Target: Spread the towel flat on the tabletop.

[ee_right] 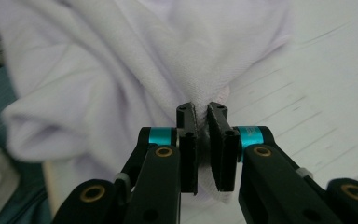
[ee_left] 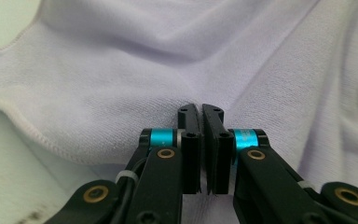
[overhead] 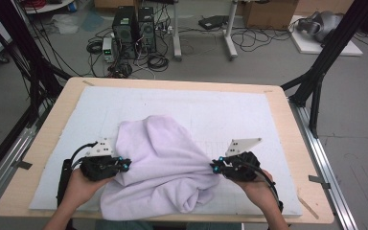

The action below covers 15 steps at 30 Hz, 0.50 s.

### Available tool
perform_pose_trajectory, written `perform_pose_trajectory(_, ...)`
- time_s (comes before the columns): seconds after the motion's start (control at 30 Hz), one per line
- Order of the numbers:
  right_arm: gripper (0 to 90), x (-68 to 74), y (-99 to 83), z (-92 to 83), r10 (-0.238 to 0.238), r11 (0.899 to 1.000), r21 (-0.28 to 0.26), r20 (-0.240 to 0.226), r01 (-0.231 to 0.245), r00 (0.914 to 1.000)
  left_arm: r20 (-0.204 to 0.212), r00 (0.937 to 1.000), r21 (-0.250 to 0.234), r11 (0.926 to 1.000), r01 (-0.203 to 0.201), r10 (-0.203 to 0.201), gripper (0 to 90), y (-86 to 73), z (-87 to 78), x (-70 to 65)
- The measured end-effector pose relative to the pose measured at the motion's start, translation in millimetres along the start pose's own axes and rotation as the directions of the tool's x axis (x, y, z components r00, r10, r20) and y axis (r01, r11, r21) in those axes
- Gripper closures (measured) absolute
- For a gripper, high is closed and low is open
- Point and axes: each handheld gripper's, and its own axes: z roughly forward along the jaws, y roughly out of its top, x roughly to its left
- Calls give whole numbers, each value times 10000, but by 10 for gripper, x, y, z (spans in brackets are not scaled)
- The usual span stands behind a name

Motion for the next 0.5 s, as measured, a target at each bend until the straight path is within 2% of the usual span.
perform_pose_trajectory(0.03, 809, 29, -26, -4, -59, 9999, 138, -276, 63, 9996, 149, 9999, 53, 10000, -32, 31, 853, -17, -17, -16)
perform_pose_trajectory(0.07, 761, 52, -40, -13, -173, 9997, 143, -502, 181, 9986, 113, 9999, 43, 9999, -106, 105, 838, -28, -32, -20)
perform_pose_trajectory(0.1, 718, 60, -37, -30, -249, 9997, -7, -618, 249, 9978, 24, 10000, 28, 10000, -56, 56, 784, -26, -44, -5)
perform_pose_trajectory(0.17, 656, 8, 16, -66, -137, 9991, -401, -575, 114, 9982, -161, 9998, -67, 9999, 145, -146, 656, 10, -53, 65)
perform_pose_trajectory(0.23, 631, -104, 98, -52, 134, 9967, -796, -428, -167, 9990, -350, 9989, -301, 9990, 317, -327, 599, 63, -35, 140)
perform_pose_trajectory(0.3, 598, -233, 182, 53, 331, 9958, -842, -292, -355, 9990, -505, 9975, -236, 9986, 479, -490, 570, 98, 30, 218)
perform_pose_trajectory(0.37, 556, -354, 239, 243, 603, 9958, -667, -424, -630, 9973, -617, 9970, 246, 9986, 478, -462, 543, 94, 129, 282)
perform_pose_trajectory(0.43, 535, -439, 259, 449, 955, 9954, -35, -498, -958, 9942, -759, 9962, 750, 9960, 494, -437, 528, 66, 222, 311)
perform_pose_trajectory(0.5, 528, -462, 251, 632, 950, 9933, 711, -618, -905, 9936, -830, 9959, 1155, 9923, 447, -352, 537, 32, 288, 323)
